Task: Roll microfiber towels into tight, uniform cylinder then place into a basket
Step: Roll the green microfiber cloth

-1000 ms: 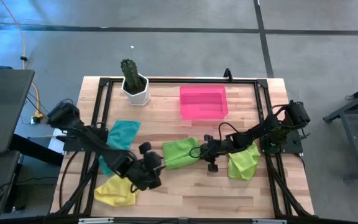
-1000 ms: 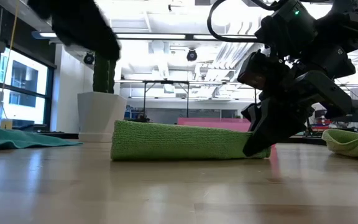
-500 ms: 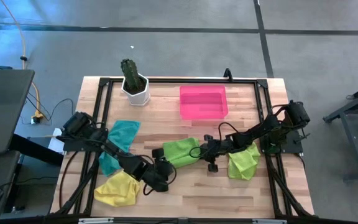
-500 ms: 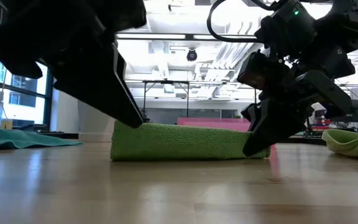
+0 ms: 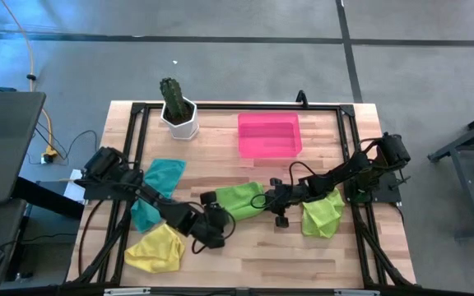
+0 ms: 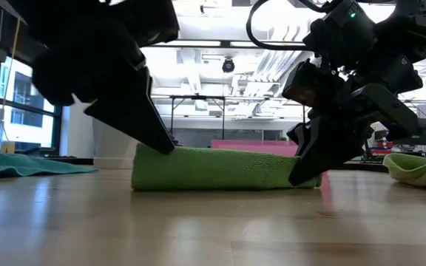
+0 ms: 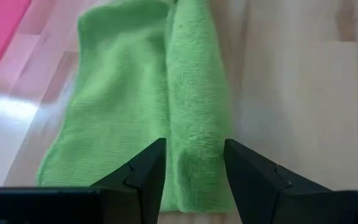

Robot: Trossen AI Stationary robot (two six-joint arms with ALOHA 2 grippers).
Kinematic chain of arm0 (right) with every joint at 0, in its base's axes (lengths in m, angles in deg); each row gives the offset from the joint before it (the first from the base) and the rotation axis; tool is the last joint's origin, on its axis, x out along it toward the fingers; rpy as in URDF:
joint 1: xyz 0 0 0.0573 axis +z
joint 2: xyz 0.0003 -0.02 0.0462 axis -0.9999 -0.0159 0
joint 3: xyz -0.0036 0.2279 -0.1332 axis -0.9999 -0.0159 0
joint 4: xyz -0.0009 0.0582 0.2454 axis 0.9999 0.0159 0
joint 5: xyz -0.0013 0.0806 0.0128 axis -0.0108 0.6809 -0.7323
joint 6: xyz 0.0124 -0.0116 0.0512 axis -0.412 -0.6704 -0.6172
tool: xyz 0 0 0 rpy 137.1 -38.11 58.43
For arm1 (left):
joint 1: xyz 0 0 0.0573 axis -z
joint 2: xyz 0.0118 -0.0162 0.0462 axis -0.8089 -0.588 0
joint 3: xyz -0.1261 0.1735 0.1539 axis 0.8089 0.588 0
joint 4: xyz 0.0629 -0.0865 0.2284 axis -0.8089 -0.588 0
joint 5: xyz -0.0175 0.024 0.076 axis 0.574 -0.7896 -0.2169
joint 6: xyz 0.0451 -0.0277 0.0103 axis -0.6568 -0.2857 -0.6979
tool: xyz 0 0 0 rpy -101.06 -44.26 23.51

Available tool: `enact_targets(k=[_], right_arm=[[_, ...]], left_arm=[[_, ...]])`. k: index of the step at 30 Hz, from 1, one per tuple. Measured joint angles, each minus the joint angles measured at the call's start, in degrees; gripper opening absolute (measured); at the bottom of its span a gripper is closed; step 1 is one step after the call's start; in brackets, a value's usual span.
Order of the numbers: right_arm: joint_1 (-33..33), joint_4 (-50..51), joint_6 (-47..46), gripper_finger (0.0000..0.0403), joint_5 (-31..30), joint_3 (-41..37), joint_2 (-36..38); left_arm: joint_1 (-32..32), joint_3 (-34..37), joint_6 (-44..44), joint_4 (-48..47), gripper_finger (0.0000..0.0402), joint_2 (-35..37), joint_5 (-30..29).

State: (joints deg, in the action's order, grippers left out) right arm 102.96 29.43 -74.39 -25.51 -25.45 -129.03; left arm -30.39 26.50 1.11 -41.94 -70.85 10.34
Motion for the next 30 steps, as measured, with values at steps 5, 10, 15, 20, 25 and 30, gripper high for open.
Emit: enact_targets(k=[5, 10, 15, 20, 25, 30], right_arm=[[0.0, 0.0, 0.0, 0.0030, 0.0, 0.0, 0.0], [0.0, -0.1, 0.0, 0.0030, -0.1, 0.0, 0.0], [0.0, -0.1, 0.6, 0.0030, -0.1, 0.0, 0.0], [0.0, -0.3, 1.5, 0.0030, -0.1, 0.0, 0.0], [0.1, -0.3, 6.7, 0.0037, -0.5, 0.1, 0.0], [1.1, 1.7, 15.0, 0.0084, -5.5, 1.2, 1.3]], left_arm=[[-2.0, 0.0, 0.0, -2.3, 0.0150, 0.0, 1.3], [-3.3, 0.0, 0.6, -5.2, 0.0150, 0.0, -0.3], [-4.1, 0.5, 0.6, -5.4, 0.0149, 0.0, 2.5], [-4.9, 4.1, 4.1, -1.3, 0.0149, 0.0, 5.2], [-4.7, 5.9, 6.2, 1.8, 0.0149, 0.1, 5.1], [-4.7, 6.0, 7.0, 2.0, 0.0149, 0.1, 6.4]])
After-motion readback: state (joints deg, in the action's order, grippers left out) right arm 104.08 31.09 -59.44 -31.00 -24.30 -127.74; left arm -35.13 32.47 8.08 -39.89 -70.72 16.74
